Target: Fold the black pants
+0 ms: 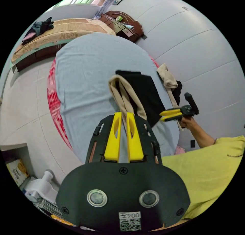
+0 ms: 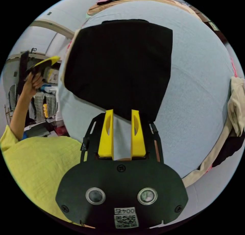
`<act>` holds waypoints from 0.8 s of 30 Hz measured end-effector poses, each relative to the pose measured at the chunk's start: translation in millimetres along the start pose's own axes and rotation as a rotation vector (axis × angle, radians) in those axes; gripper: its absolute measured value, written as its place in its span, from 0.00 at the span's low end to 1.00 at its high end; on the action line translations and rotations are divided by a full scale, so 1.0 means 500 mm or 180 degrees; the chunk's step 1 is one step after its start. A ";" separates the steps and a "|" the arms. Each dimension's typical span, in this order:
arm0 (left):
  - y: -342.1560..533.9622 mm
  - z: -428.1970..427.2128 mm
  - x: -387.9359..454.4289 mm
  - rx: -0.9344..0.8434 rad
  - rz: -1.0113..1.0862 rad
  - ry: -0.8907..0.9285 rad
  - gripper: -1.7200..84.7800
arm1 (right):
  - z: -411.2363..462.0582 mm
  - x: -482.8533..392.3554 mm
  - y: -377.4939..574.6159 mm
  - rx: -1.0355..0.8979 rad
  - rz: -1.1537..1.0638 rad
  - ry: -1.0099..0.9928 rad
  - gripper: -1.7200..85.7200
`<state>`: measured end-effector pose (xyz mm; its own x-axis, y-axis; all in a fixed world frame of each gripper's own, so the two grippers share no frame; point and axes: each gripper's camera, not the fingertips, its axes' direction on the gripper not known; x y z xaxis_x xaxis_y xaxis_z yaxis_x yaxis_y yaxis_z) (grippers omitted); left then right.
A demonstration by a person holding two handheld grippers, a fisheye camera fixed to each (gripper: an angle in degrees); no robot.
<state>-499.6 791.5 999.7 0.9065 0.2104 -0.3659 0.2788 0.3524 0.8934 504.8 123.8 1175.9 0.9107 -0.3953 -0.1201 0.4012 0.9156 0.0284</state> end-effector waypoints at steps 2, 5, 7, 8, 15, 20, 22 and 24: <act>0.080 0.017 0.028 -0.0043 -0.0044 0.0016 0.06 | 0.046 0.000 -0.012 -0.0015 0.0085 0.0269 0.09; 0.171 0.046 0.078 -0.0103 -0.0041 -0.0085 0.06 | 0.071 0.002 -0.033 -0.0108 0.0131 0.0347 0.08; 0.199 0.058 0.106 -0.0105 0.0024 -0.0206 0.06 | 0.085 0.009 -0.046 -0.0194 0.0172 0.0265 0.07; 0.206 0.064 0.120 -0.0123 0.0087 -0.0303 0.07 | 0.095 0.012 -0.053 -0.0243 0.0174 0.0221 0.07; 0.193 0.061 0.141 -0.0092 0.0305 -0.0643 0.12 | 0.151 -0.019 -0.075 -0.0413 -0.0003 0.0320 0.07; 0.192 0.060 0.134 -0.0105 0.0405 -0.0704 0.16 | 0.193 -0.030 -0.086 -0.0488 -0.0059 0.0188 0.06; 0.191 0.064 0.134 -0.0117 0.0469 -0.0742 0.16 | 0.207 -0.037 -0.088 -0.0496 -0.0064 0.0163 0.06; 0.188 0.074 0.136 -0.0199 0.0550 -0.0773 0.16 | 0.220 -0.043 -0.089 -0.0483 0.0072 0.0130 0.06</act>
<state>-400.2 805.3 1068.3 0.9902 0.0504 -0.1302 0.1008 0.3873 0.9164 478.5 83.5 1286.3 0.9134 -0.3738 -0.1614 0.3582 0.9261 -0.1182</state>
